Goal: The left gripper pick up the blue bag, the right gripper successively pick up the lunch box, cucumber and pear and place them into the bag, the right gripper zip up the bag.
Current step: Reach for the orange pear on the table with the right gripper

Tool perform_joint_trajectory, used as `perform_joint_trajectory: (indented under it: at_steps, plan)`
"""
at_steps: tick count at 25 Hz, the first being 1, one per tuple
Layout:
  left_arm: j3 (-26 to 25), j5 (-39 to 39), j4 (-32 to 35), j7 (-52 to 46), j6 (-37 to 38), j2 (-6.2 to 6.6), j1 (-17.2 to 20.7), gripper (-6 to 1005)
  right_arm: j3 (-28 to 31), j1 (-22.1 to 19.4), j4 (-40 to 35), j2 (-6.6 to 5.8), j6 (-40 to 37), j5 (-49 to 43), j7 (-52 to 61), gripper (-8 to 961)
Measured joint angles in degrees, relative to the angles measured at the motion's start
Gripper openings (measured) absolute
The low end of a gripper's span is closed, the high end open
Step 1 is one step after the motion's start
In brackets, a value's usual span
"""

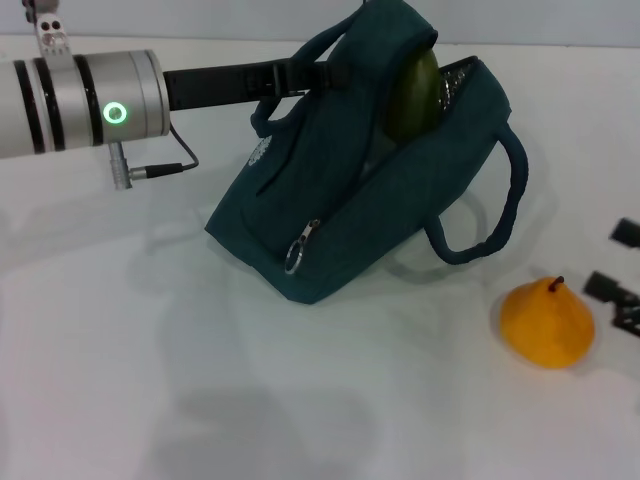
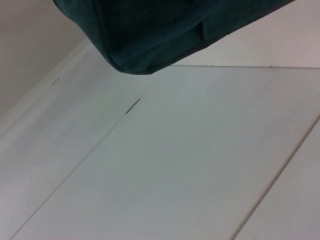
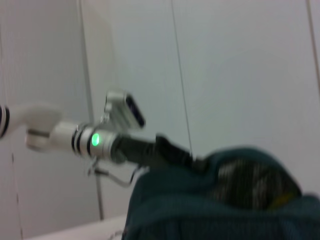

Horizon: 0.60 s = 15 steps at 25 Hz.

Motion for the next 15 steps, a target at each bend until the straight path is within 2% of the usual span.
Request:
perform_joint_trajectory:
  at_steps: [4, 10, 15]
  plan:
    - [0.01, -0.45, -0.29, 0.26, -0.05, -0.04, 0.18, 64, -3.38, 1.60, 1.05, 0.39, 5.24, -0.68, -0.16, 656]
    - [0.04, -1.17, -0.72, 0.96, -0.16, 0.01, 0.23, 65, -5.64, 2.55, 1.22, 0.59, 8.06, -0.42, -0.25, 654]
    - [0.04, -1.31, -0.72, 1.10, -0.16, 0.04, 0.28, 65, -6.65, 4.06, 2.51, 0.65, 9.59, -0.32, -0.27, 538]
